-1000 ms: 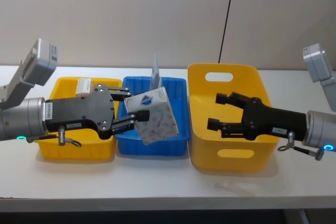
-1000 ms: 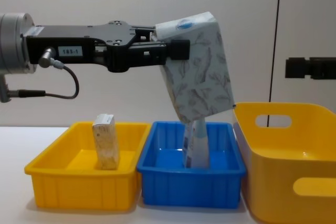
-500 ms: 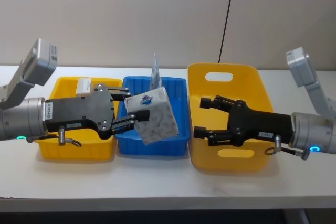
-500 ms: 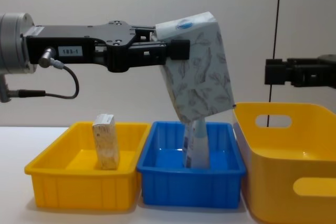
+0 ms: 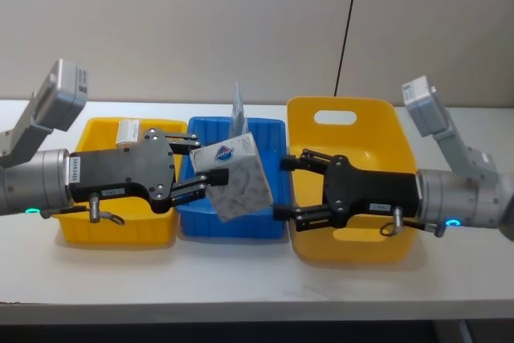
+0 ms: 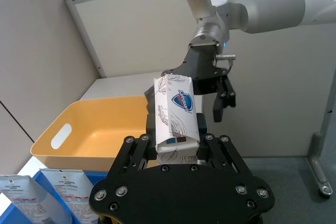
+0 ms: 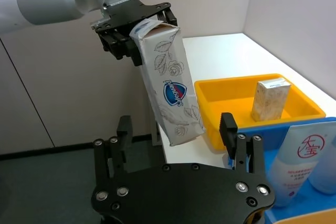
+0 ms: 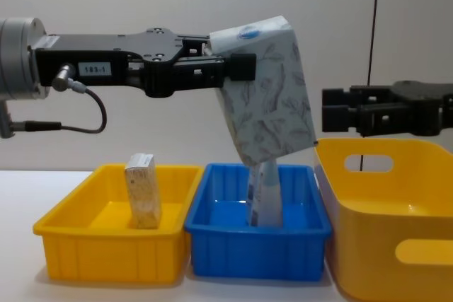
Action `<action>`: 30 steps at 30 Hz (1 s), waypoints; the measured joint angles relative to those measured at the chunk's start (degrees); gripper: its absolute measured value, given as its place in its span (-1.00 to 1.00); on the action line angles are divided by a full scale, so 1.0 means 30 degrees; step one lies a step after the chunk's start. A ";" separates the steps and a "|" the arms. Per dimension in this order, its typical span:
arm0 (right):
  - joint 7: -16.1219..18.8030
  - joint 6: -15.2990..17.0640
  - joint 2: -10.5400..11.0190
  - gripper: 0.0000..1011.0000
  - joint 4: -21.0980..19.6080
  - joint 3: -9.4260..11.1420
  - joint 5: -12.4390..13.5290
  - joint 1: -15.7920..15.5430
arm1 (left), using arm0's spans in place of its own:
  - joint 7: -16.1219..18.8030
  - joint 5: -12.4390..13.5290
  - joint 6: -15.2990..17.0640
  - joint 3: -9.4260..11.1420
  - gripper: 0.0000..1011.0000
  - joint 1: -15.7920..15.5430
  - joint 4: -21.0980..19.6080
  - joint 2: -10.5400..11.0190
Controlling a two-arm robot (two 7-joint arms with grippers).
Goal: Bimanual collaborative sorting of washing and personal care products
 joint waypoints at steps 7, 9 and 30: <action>0.0393 -0.0512 -0.0542 0.98 0.1063 -0.0617 -0.0372 0.0843 | 0.0000 -0.0001 0.0000 0.0000 -0.29 0.0000 0.0000 0.0000; 0.0556 -0.0694 -0.0734 0.98 0.1440 -0.0793 -0.0493 0.1144 | 0.0001 0.0000 0.0001 0.0000 -0.29 0.0000 0.0000 0.0000; 0.1837 -0.2029 -0.2040 0.89 0.4137 -0.2137 -0.1081 0.3083 | 0.0001 0.0000 0.0000 0.0000 -0.29 0.0000 -0.0001 0.0000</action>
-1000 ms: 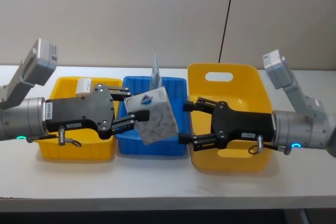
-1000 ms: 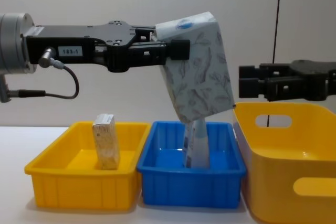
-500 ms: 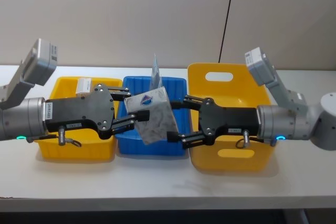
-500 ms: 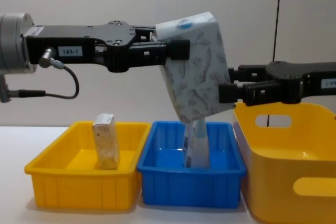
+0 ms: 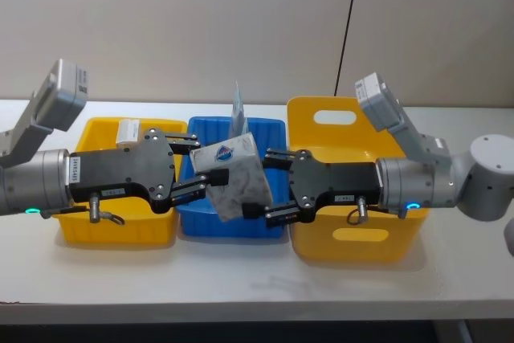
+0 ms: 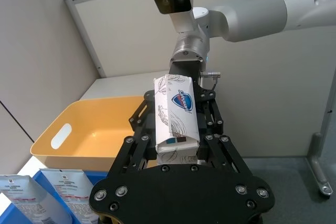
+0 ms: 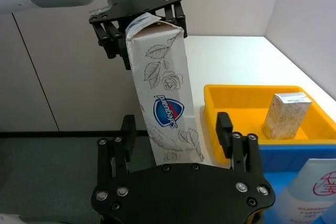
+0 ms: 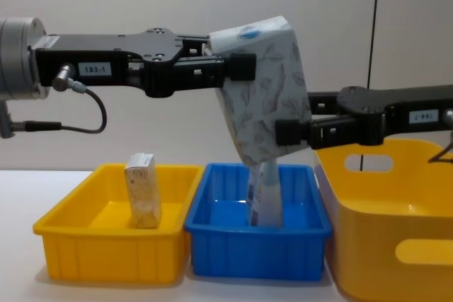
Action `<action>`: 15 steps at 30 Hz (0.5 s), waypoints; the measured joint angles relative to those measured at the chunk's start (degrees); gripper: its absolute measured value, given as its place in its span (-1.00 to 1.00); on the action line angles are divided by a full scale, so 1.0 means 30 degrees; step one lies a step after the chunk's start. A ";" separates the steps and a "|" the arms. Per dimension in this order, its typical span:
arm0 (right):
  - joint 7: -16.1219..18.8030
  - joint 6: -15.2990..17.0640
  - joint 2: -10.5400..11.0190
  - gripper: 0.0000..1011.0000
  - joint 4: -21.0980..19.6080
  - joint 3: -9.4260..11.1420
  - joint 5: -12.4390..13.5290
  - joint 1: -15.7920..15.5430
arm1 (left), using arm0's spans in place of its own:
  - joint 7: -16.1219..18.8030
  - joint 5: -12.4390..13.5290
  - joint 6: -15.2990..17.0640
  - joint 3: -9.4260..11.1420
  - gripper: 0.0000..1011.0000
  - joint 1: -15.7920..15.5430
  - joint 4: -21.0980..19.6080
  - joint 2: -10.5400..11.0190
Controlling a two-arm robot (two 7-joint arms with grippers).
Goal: Bimanual collaborative sorting of washing and personal care products
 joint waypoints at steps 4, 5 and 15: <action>0.0074 -0.0215 -0.0127 0.72 0.0168 -0.0146 -0.0036 0.0140 | 0.0000 -0.0001 0.0001 0.0000 -0.29 0.0000 0.0001 0.0000; 0.0079 -0.0243 -0.0151 0.61 0.0182 -0.0164 -0.0042 0.0161 | 0.0000 0.0000 0.0001 0.0000 -0.29 0.0000 0.0001 0.0000; 0.0068 -0.0400 -0.0344 0.04 0.0207 -0.0465 -0.0044 0.0280 | 0.0001 -0.0004 0.0000 -0.0005 -0.29 0.0000 0.0001 0.0002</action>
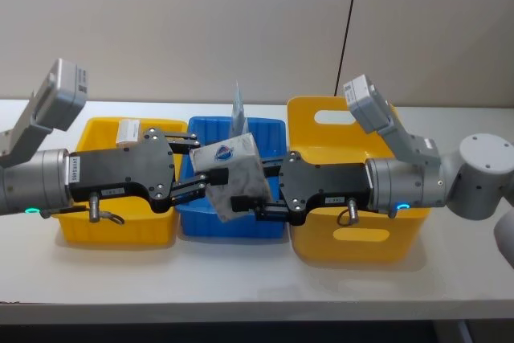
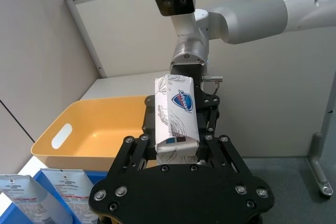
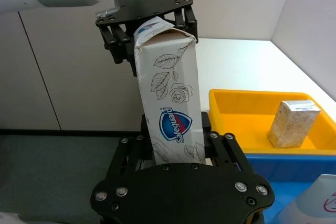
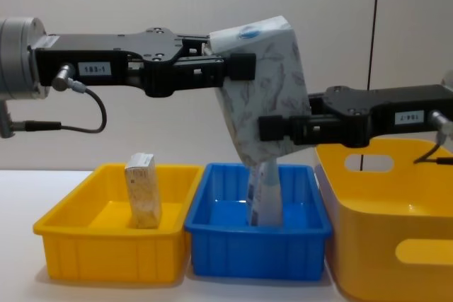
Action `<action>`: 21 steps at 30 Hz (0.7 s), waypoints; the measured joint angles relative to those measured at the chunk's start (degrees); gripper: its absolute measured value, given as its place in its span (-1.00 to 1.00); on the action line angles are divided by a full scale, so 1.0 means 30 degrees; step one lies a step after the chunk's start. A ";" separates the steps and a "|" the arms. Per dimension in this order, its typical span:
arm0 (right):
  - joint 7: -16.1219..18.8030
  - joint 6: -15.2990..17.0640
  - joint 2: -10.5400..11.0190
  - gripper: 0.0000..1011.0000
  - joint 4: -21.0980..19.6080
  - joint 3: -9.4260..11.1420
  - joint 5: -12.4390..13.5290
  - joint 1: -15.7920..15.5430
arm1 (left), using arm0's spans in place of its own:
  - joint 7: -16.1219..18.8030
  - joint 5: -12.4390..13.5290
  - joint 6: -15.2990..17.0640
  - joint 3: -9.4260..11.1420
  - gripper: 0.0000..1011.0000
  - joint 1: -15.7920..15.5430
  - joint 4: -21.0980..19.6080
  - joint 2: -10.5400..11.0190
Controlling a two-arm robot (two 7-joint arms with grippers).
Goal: Bimanual collaborative sorting of washing and personal care products
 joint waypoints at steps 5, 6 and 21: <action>-0.0047 -0.0011 0.0013 -0.18 -0.0134 -0.0065 0.0029 -0.0004 | 0.0016 -0.0005 0.0000 -0.0017 -0.29 -0.0001 0.0001 0.0004; -0.0088 -0.0011 0.0028 -0.20 -0.0203 -0.0092 0.0048 -0.0021 | 0.0016 -0.0007 0.0000 -0.0020 -0.29 -0.0001 0.0000 0.0005; -0.0476 0.0046 0.0346 -0.25 -0.1067 -0.0176 0.0420 -0.0367 | -0.0003 0.0004 0.0002 0.0011 0.03 0.0002 -0.0004 -0.0014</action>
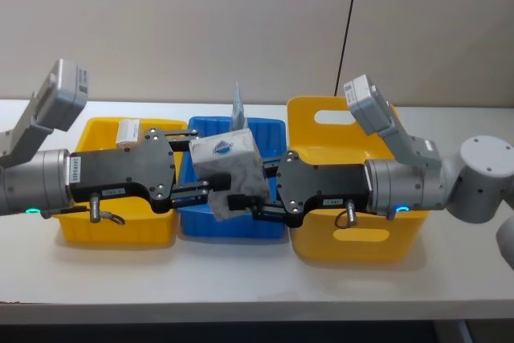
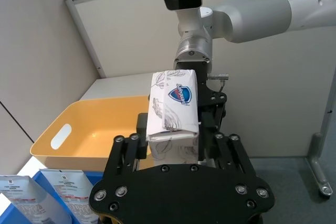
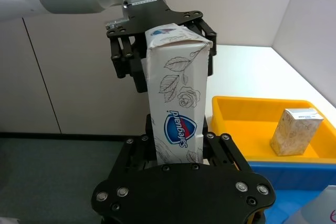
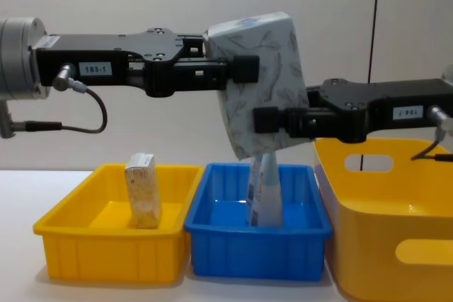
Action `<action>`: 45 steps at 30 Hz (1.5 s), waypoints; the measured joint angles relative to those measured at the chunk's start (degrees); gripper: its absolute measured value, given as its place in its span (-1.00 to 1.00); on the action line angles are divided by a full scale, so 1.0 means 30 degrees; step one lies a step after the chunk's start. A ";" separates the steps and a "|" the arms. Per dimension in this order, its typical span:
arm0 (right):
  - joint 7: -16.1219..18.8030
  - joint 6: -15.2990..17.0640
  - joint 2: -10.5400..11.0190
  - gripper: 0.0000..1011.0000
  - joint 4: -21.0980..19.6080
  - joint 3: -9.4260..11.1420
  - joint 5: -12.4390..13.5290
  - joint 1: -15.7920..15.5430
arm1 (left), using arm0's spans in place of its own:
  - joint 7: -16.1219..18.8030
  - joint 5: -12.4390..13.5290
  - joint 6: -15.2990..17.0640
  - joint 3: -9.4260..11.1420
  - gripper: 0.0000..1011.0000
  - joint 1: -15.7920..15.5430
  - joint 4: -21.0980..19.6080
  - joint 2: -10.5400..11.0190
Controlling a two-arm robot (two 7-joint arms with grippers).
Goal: Bimanual collaborative sorting of washing and personal care products
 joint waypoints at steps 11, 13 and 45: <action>-0.0226 0.0167 0.0383 -0.26 -0.0604 -0.0016 0.0239 -0.0256 | -0.0001 0.0001 0.0000 -0.0002 0.68 -0.0004 0.0002 0.0009; -0.0248 0.0203 0.0461 -0.26 -0.0690 -0.0015 0.0279 -0.0292 | -0.0001 0.0000 0.0000 -0.0004 0.82 -0.0003 0.0003 0.0012; -0.3238 0.0420 0.3346 -0.26 -0.3435 0.2169 0.1904 -0.2679 | 0.0000 0.0002 -0.0002 -0.0007 0.98 -0.0005 0.0004 0.0013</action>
